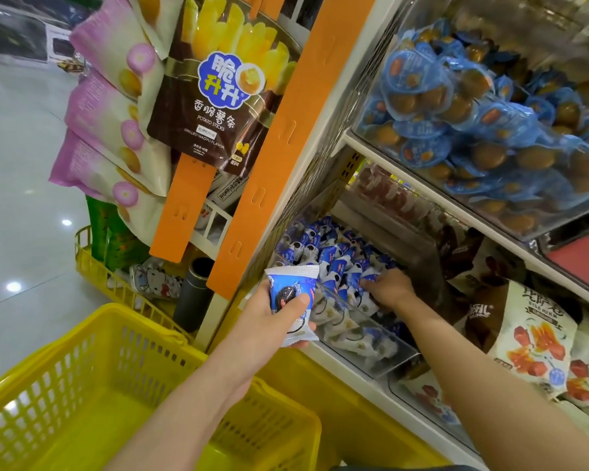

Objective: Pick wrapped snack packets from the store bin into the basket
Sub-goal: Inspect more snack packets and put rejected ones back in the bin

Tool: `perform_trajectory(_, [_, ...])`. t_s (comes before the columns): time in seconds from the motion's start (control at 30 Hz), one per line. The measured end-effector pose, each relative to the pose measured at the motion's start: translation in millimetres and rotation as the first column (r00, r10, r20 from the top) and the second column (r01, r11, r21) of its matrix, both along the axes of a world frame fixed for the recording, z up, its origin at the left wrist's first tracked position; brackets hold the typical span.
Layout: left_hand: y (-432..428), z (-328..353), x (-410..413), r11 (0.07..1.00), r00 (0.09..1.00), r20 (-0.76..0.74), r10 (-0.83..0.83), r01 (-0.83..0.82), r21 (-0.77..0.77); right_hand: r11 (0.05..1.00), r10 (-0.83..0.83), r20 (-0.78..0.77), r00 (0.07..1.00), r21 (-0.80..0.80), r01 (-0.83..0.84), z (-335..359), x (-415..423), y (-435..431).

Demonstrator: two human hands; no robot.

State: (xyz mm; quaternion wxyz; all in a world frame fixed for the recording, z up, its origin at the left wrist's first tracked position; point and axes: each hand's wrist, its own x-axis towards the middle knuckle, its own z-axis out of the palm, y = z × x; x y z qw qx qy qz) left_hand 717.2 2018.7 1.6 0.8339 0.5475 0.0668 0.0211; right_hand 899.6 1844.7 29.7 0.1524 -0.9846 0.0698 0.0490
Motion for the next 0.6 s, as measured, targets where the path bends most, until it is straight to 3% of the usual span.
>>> perform_trajectory(0.1, [0.0,-0.3,1.5,1.0,1.0,0.01,0.011,-0.011,-0.013,0.973,-0.013,-0.043,0.999,0.23,0.022,-1.1,-2.0,1.0])
perform_trajectory(0.17, [-0.5,-1.3,3.2,1.0,1.0,-0.004,0.012,-0.012,-0.017,0.952,-0.022,-0.116,0.993,0.302,0.056,-1.9,-4.4,1.1])
perform_trajectory(0.27, [-2.8,-1.1,5.1,0.996,0.999,-0.04,-0.009,0.006,-0.093,0.989,0.013,-0.164,0.986,0.148,0.012,-1.4,-4.3,3.2])
perform_trajectory(0.4, [-4.2,-4.2,5.8,0.996,0.998,-0.064,-0.011,0.005,-0.093,0.994,0.107,0.025,0.994,0.004,-0.107,5.1,-14.6,10.4])
perform_trajectory(0.5, [-5.7,-11.3,2.4,0.999,0.999,-0.02,-0.024,0.025,0.036,0.936,0.213,0.353,0.911,0.192,-0.294,12.0,-41.1,16.7])
perform_trajectory(0.6, [-7.1,-14.7,-0.8,0.993,0.999,0.023,-0.026,0.023,0.118,0.79,0.319,0.47,0.823,0.348,-0.505,11.7,-82.9,29.1])
